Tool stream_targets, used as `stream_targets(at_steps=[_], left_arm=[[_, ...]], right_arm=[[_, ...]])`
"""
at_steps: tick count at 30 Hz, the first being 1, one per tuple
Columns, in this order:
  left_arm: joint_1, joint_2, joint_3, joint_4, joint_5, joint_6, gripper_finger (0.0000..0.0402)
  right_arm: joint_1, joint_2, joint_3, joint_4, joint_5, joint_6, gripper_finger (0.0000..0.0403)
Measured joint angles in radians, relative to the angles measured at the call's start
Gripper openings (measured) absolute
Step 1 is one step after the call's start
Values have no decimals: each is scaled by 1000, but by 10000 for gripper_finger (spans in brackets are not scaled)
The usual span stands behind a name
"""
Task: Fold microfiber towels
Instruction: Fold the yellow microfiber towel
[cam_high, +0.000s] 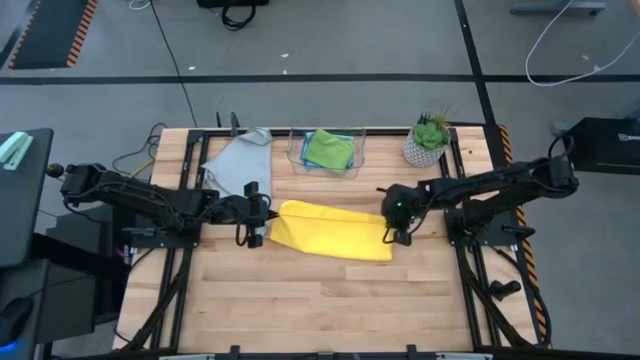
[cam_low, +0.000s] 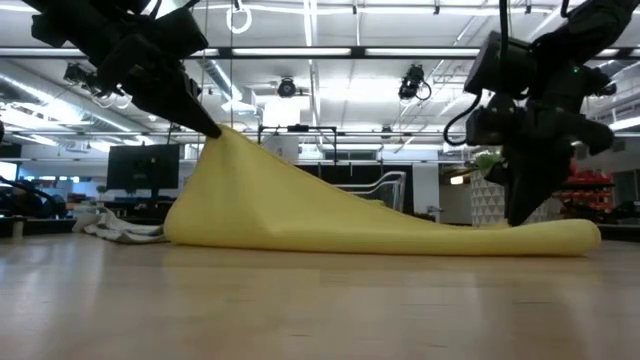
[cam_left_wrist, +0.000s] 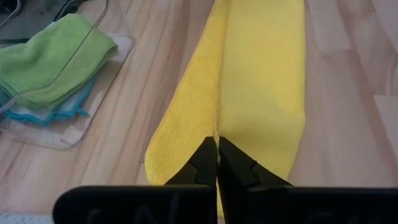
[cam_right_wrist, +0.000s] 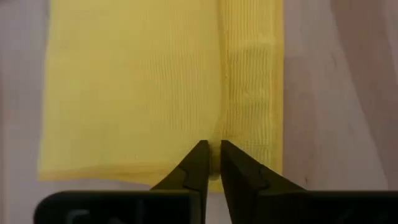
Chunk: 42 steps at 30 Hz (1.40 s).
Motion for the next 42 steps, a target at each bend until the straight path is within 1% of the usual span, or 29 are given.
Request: stream_targets(at_steps=[4,7,10,15,21,25,27,29,33,37,40,42], left_arm=[[0,2,0,-2,-13,-28,9],[0,9,0,-3,-44,-41,6],[10,35,0,-4,-59,-76,6],[29,117,0,16,-63,-133,5],[38,190,0,64,-64,-150,9],[45,213,0,61,-109,-179,6],[47,212,0,67,-112,-202,11],[47,212,0,64,-110,-214,32],[43,211,0,64,-87,-213,93],[43,206,0,60,-84,-206,151],[44,201,0,53,-84,-187,170],[50,201,0,50,-57,-187,166]], right_arm=[[0,-55,0,-31,1,47,37],[0,-91,0,-57,1,79,31],[0,-112,0,-83,31,103,25],[-1,-100,0,-94,61,113,19],[-1,-61,0,-88,91,122,20],[-4,-53,0,-86,116,131,22],[-3,-53,0,-86,135,132,31],[-3,-53,0,-86,155,139,53],[-3,-55,8,-99,204,158,116],[-3,-73,65,-122,213,157,168],[13,-93,109,-140,214,170,181],[36,-103,115,-118,214,206,172]])
